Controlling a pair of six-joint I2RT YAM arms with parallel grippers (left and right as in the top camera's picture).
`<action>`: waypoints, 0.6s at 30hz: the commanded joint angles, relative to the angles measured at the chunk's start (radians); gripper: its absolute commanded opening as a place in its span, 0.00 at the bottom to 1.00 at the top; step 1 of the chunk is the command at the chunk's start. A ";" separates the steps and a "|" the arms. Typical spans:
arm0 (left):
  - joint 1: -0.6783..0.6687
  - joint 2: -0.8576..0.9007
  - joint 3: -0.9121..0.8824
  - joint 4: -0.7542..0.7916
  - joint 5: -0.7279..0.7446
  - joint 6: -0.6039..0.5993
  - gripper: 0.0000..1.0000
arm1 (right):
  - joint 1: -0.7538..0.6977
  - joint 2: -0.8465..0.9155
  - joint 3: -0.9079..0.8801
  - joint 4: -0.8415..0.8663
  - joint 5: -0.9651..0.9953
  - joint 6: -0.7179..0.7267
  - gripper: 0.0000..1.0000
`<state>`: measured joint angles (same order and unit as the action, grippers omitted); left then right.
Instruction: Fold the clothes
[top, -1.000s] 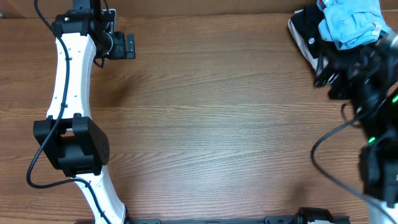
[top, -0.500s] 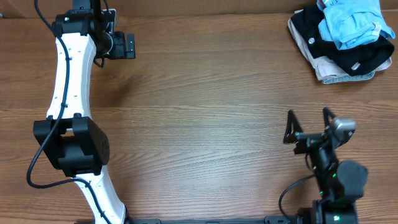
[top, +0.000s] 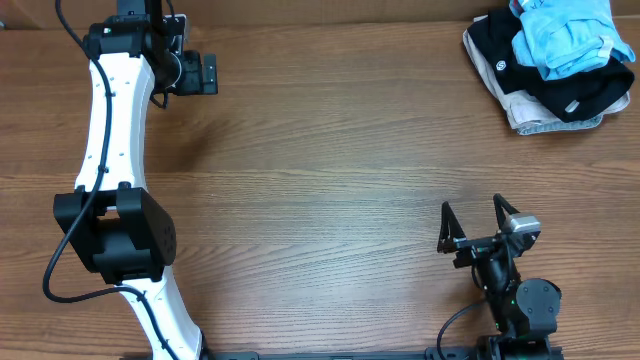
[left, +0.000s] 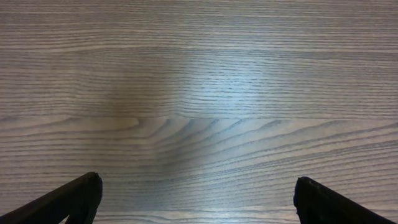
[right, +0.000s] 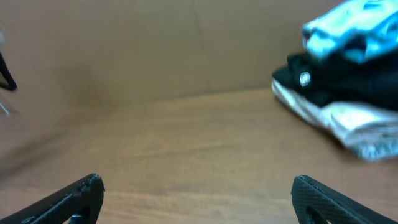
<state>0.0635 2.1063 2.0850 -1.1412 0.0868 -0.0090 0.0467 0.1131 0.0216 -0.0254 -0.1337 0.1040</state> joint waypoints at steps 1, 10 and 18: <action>0.002 0.014 0.012 0.001 0.010 -0.017 1.00 | 0.005 -0.035 -0.014 -0.050 -0.002 0.001 1.00; 0.002 0.014 0.012 0.001 0.010 -0.017 1.00 | 0.005 -0.111 -0.014 -0.044 -0.001 0.000 1.00; 0.002 0.014 0.012 0.001 0.010 -0.017 1.00 | 0.005 -0.110 -0.014 -0.044 -0.001 0.000 1.00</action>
<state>0.0635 2.1063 2.0850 -1.1412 0.0868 -0.0093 0.0467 0.0139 0.0185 -0.0719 -0.1337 0.1043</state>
